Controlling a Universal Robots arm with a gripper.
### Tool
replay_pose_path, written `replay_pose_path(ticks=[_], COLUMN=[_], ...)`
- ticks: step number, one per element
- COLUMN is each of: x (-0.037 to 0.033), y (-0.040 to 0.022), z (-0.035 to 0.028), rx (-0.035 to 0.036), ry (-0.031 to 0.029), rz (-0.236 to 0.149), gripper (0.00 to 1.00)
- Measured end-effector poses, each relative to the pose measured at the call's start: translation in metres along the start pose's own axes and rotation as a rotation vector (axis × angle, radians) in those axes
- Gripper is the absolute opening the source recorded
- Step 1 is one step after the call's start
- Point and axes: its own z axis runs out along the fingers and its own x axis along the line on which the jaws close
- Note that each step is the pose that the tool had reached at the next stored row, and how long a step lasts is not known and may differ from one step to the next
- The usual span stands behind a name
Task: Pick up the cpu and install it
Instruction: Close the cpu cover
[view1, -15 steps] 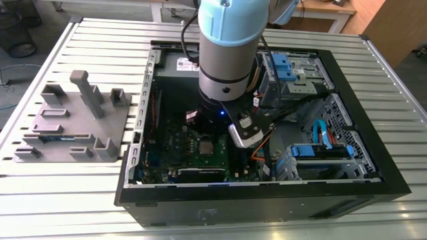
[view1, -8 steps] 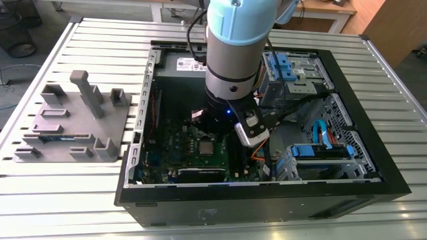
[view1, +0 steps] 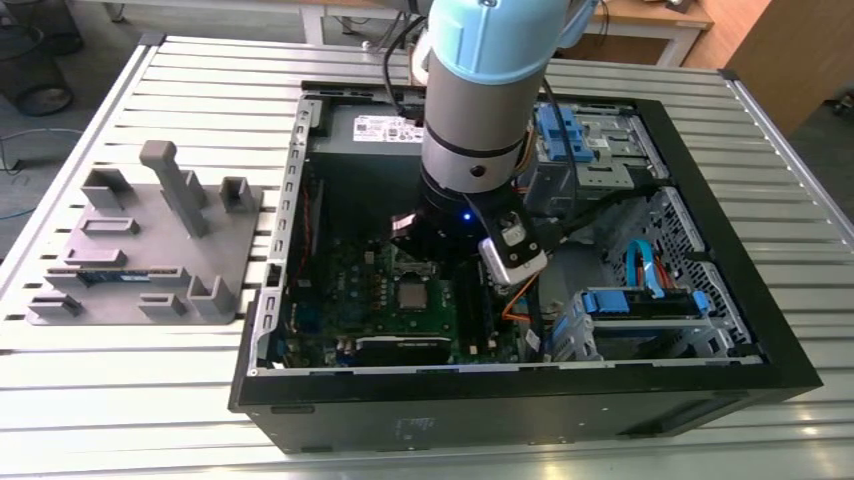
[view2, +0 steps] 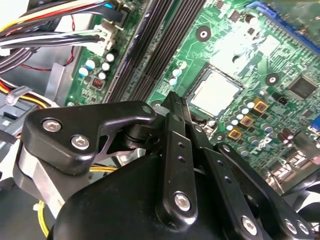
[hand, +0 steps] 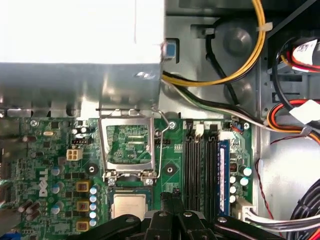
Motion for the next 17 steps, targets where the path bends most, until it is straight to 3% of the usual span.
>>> replay_pose_path(ticks=[7, 17], x=[-0.0018, -0.0019], y=[0.0030, 0.0030], z=[0.0002, 0.0015], rx=[-0.0004, -0.0042], ry=[0.0009, 0.0068], rz=[-0.023, -0.197], gripper=[0.11, 0.11])
